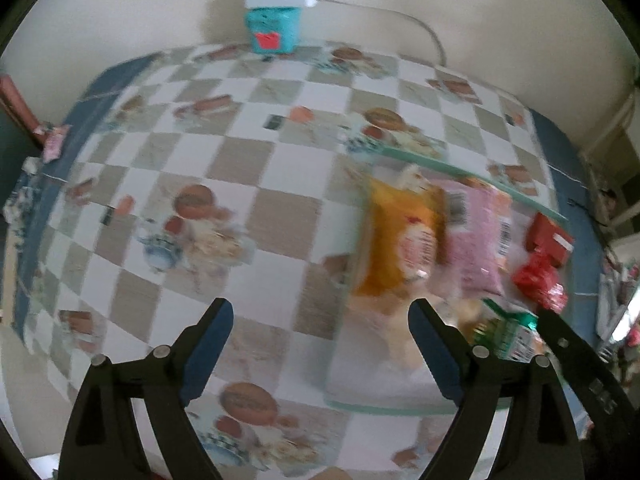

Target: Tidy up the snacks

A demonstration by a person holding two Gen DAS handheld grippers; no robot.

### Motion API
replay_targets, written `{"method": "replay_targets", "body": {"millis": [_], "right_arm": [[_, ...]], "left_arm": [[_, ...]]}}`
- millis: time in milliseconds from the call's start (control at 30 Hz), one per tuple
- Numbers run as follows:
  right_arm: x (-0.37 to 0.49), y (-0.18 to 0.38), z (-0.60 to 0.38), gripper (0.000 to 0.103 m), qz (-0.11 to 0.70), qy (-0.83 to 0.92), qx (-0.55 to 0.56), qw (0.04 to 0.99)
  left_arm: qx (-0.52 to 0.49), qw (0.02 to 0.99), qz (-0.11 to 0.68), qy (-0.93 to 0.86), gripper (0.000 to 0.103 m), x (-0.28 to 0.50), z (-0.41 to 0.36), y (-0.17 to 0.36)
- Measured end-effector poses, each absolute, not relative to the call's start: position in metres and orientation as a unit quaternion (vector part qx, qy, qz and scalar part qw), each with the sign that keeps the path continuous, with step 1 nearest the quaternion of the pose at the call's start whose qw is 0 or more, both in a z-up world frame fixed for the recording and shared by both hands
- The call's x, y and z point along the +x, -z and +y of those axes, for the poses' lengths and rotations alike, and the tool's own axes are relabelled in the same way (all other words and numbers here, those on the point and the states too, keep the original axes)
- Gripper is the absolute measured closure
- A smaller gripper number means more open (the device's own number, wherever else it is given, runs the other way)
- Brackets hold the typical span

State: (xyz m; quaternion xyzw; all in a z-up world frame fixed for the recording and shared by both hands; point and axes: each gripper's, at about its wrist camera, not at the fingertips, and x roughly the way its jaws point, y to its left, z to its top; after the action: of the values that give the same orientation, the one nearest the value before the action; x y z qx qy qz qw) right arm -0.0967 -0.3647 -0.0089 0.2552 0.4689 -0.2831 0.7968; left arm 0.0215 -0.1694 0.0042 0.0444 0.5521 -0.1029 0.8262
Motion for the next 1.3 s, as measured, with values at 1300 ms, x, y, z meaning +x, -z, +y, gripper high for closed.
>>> {"method": "replay_targets", "body": {"millis": [1300], "right_arm": [[-0.130,0.001,-0.257,0.000,0.466,0.276,0.150,0.827]], "left_arm": [[0.123,0.845,0.516,0.060,0.013,-0.025,-0.081,-0.005]]}}
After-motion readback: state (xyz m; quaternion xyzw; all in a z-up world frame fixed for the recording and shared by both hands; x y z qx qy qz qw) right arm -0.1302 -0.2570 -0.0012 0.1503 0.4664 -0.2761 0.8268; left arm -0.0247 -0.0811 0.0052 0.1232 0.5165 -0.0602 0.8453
